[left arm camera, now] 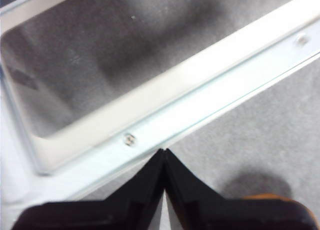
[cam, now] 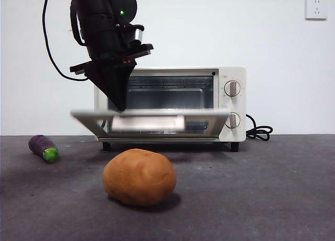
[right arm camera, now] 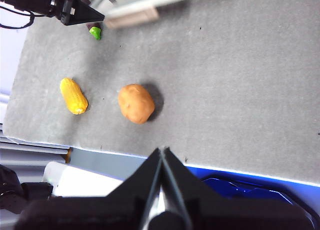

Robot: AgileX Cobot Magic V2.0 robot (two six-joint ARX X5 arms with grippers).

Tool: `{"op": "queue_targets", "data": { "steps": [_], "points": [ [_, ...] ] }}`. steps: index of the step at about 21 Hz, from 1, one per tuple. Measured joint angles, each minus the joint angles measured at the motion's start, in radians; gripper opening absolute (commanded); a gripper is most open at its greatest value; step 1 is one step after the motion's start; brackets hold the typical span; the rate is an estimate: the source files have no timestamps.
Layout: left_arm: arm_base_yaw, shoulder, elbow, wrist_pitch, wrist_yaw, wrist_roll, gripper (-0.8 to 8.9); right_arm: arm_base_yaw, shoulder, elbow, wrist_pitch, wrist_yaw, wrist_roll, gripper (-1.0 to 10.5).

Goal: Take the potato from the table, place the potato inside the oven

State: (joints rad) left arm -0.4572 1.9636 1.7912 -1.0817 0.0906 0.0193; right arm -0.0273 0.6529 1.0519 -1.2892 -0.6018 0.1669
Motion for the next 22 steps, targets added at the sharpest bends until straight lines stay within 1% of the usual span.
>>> {"op": "queue_targets", "data": {
  "steps": [3, 8, 9, 11, 12, 13, 15, 16, 18, 19, 21, 22],
  "points": [
    [0.002, 0.000, 0.000, -0.036, 0.042, 0.019, -0.07, 0.000, 0.000, 0.000, 0.000, 0.000, -0.003, 0.0],
    [0.002, 0.000, 0.000, -0.070, 0.050, 0.026, -0.06, 0.000, 0.000, 0.000, -0.001, -0.001, -0.007, 0.0],
    [0.002, 0.000, 0.000, -0.070, 0.050, 0.026, -0.07, 0.000, 0.000, 0.000, -0.001, -0.013, -0.015, 0.0],
    [0.002, -0.012, -0.001, -0.071, 0.050, 0.026, -0.06, 0.000, 0.000, 0.000, 0.002, -0.087, -0.040, 0.1],
    [0.002, -0.041, -0.005, -0.072, 0.050, 0.026, -0.06, 0.000, 0.000, 0.000, 0.008, -0.133, -0.050, 0.1],
    [0.002, -0.078, -0.006, -0.078, 0.054, 0.026, -0.06, 0.000, 0.000, 0.000, 0.020, -0.158, -0.053, 0.3],
    [0.002, -0.195, -0.006, -0.077, 0.076, 0.026, -0.06, 0.000, 0.000, 0.000, 0.072, -0.172, -0.060, 2.1],
    [0.002, -0.267, -0.006, -0.077, 0.078, 0.026, -0.06, 0.000, 0.000, 0.000, 0.097, -0.173, -0.060, 2.6],
    [0.002, -0.386, -0.005, -0.086, 0.080, 0.026, -0.06, 0.000, 0.004, 0.000, 0.134, -0.176, -0.059, 3.0],
    [0.002, -0.440, -0.005, -0.099, 0.080, 0.027, -0.06, 0.000, 0.011, 0.000, 0.147, -0.182, -0.059, 3.4],
    [0.002, -0.544, -0.005, -0.119, 0.080, 0.033, -0.06, 0.002, 0.038, 0.000, 0.185, -0.209, -0.059, 5.2],
    [0.002, -0.594, -0.005, -0.133, 0.080, 0.034, -0.06, 0.011, 0.053, 0.000, 0.205, -0.214, -0.059, 5.5]
  ]
}}
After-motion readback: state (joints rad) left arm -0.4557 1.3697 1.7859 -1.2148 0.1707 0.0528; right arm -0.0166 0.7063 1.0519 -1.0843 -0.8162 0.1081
